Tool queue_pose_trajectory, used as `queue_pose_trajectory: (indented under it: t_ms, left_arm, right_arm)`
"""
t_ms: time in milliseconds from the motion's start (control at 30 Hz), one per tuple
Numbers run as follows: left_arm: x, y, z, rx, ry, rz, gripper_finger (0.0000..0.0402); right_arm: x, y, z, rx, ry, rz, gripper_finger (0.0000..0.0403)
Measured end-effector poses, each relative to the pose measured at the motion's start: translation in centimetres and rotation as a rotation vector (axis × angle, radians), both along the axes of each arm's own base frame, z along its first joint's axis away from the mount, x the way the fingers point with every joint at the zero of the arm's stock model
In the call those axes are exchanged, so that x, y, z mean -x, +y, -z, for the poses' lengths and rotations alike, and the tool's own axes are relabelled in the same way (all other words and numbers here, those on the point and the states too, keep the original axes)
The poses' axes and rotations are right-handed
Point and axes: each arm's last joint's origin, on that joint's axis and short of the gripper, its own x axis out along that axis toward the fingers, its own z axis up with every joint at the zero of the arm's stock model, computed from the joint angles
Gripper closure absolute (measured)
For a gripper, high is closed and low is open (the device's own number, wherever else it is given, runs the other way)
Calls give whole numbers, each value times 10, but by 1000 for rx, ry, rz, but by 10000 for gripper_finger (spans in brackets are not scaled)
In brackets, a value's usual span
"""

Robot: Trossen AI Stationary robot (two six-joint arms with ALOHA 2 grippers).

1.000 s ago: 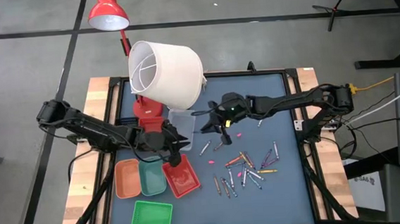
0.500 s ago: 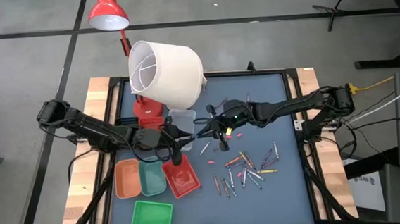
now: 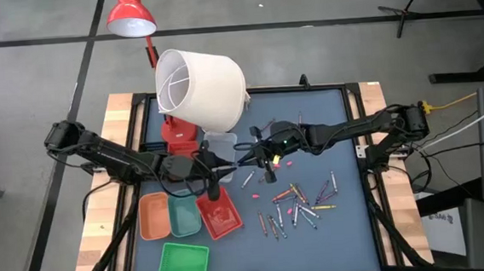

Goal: Sort crayons
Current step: Put the blue crayon into the top red bin

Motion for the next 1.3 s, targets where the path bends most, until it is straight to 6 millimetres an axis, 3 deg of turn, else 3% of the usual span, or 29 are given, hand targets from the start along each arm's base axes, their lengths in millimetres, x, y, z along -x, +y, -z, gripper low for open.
queue_pose_trajectory:
  t_ms: [333,700,933,1300]
  left_arm:
    - [0,0,-2,5,-20,0,328]
    - [0,0,-2,0,-16,-10,392]
    - [0,1,-2,-4,-17,-26,395]
    - [5,1,-4,-2,7,-11,394]
  right_arm:
    - [0,0,0,0,0,0,384]
    - [0,0,0,-5,6,0,384]
    - [0,0,0,-3,5,2,380]
    - [3,0,7,-1,85,1,273]
